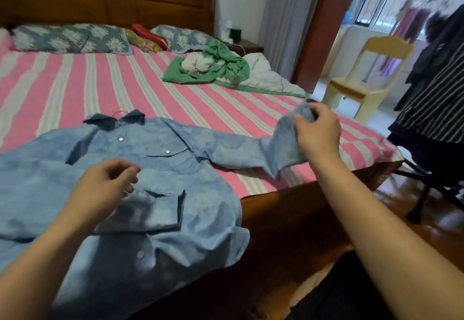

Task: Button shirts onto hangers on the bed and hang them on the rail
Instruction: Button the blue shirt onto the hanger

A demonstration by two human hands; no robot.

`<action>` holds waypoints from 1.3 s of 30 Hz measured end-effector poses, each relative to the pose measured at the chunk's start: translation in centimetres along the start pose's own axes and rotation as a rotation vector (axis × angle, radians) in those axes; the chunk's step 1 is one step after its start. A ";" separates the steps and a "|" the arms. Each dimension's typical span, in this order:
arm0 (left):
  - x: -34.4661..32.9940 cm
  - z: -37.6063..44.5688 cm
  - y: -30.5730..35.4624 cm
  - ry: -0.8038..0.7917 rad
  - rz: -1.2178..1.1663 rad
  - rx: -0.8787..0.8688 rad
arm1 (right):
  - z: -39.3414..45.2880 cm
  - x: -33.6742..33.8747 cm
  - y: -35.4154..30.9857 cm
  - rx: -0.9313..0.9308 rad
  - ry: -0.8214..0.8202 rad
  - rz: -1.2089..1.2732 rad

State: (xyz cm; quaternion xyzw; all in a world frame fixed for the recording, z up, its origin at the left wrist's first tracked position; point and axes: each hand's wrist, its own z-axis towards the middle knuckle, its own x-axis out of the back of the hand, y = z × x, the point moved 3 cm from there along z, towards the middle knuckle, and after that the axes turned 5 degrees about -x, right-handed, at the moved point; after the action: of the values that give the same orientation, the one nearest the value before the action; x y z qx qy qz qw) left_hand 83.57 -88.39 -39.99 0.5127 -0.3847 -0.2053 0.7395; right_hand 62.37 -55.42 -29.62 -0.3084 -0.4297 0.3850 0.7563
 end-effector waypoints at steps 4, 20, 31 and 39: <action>5.0 -1.1 0.1 0.076 -0.311 0.144 | -4.2 -6.8 -13.6 0.506 -0.109 -0.084; 11.8 -5.7 -8.5 0.130 0.067 0.294 | -19.4 -20.6 -6.2 0.933 -0.803 -0.031; 4.1 -3.1 -6.9 0.117 0.334 0.361 | -19.2 -28.1 -6.0 0.815 -1.002 0.064; 6.0 -2.4 -6.9 0.411 -0.080 0.332 | -19.7 -27.0 -6.6 0.752 -0.899 0.277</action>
State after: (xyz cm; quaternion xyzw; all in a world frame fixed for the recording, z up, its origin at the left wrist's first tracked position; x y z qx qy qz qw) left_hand 89.82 -93.83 -44.62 0.6729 -0.2345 -0.0601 0.6990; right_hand 72.91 -84.30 -44.19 0.1204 -0.4976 0.6981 0.5005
